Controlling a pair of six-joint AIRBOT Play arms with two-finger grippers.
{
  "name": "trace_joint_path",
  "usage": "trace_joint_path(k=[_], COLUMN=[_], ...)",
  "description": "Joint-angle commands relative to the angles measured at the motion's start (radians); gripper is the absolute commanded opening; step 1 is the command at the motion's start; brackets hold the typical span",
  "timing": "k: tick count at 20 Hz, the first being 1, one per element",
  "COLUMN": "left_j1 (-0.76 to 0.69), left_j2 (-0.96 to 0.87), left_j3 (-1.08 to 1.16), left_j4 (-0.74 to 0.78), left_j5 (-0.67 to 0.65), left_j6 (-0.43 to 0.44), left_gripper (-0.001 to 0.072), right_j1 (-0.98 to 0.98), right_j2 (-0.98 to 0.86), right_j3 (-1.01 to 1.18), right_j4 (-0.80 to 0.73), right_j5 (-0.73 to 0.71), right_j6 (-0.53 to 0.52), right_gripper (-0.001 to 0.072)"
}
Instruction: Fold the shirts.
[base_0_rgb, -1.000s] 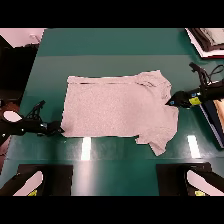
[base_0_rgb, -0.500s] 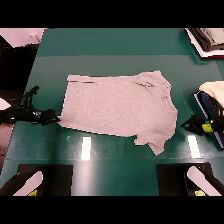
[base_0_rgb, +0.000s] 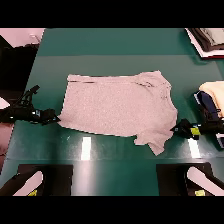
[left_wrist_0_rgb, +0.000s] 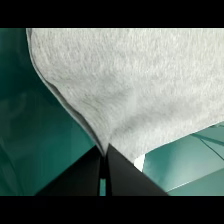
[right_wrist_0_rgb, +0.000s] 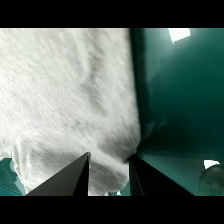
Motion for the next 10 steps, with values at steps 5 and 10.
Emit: trace_joint_path(k=[5,10], left_j1=[0.0,0.0], left_j2=[0.001,0.001], left_j3=[0.018,0.293], left_j4=[0.005,0.003], left_j5=[0.04,0.047], left_j6=[0.0,-0.011], left_gripper=[0.0023,0.0023], right_j1=[0.071,0.071], right_j2=[0.117,0.29], right_j3=[0.002,0.245], right_j4=[0.031,0.133], right_j5=[-0.081,-0.106], right_j6=[-0.023,0.005], right_gripper=[0.0013,0.0012])
